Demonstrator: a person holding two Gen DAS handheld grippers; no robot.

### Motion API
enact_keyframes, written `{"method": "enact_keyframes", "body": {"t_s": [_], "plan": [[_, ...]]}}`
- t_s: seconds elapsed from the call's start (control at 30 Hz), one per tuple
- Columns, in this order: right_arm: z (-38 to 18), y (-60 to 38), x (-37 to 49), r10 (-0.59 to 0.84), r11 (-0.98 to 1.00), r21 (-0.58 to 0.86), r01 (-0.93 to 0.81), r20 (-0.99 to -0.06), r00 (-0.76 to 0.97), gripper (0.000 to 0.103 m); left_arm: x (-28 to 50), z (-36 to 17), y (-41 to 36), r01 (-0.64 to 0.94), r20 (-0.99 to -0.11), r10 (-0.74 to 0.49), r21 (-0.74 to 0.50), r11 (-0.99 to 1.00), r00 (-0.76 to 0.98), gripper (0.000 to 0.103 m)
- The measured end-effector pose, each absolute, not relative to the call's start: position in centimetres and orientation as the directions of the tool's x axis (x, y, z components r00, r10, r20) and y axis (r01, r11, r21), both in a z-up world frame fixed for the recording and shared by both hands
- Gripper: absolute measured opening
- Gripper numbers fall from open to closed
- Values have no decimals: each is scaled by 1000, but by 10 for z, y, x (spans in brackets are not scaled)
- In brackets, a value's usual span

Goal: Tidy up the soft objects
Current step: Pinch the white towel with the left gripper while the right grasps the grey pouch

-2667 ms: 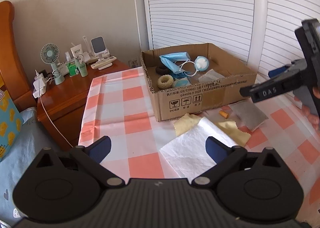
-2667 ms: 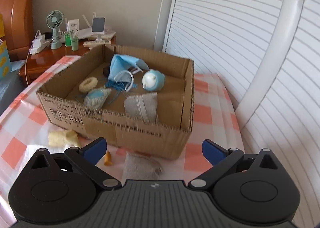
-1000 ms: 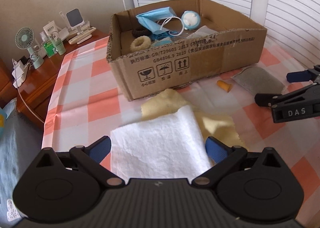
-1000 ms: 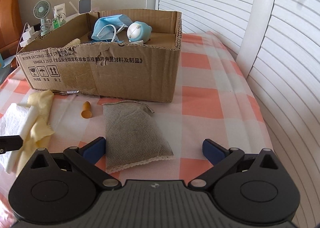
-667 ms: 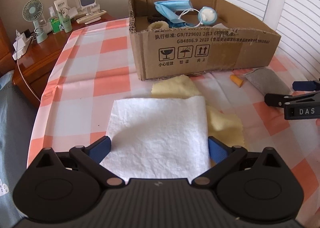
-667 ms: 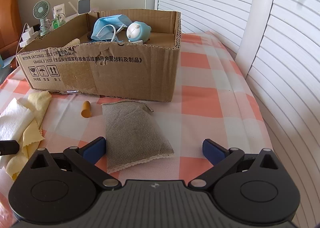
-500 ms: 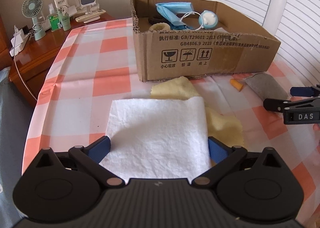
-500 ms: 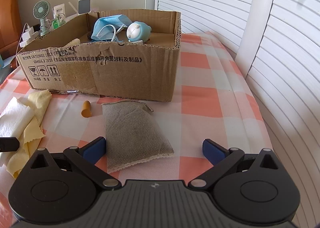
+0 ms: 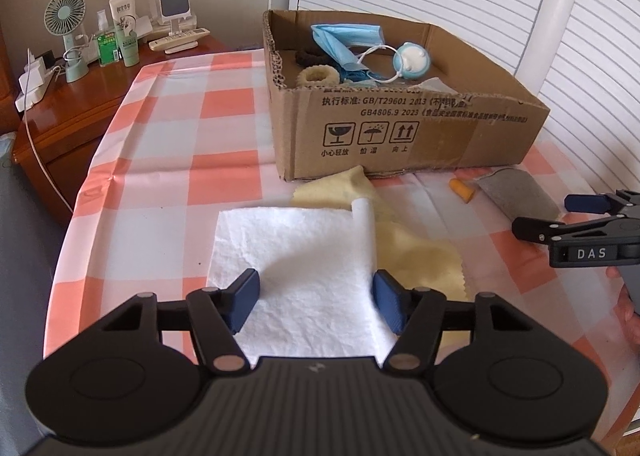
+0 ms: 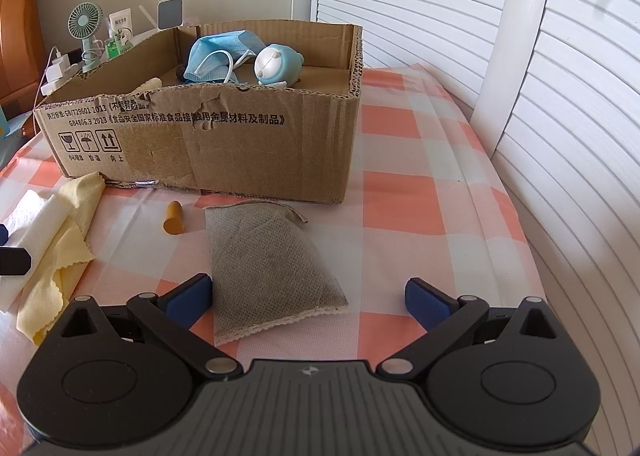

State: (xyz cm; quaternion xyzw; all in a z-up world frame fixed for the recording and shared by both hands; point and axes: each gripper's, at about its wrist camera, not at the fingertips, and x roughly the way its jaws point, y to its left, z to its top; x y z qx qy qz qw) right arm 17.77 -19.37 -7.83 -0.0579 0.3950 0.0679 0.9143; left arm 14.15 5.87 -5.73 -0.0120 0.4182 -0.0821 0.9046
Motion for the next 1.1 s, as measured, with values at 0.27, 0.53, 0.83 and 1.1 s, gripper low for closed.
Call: {"method": "enact_keyframes", "body": {"t_s": [0.27, 0.53, 0.83, 1.1], "plan": [[-78, -194, 177, 79, 984, -52, -170, -730, 679, 103, 146, -64, 64, 103, -761, -100, -44, 994, 641, 88], [-78, -194, 177, 78, 984, -52, -169, -730, 679, 103, 142, -60, 68, 125, -750, -162, -106, 986, 641, 51], [-78, -194, 177, 81, 983, -53, -175, -731, 678, 103, 140, -55, 66, 149, -747, -181, -110, 983, 640, 23], [-77, -193, 178, 84, 980, -63, -190, -732, 676, 103, 141, -53, 63, 164, -748, -183, -100, 981, 638, 22]]}}
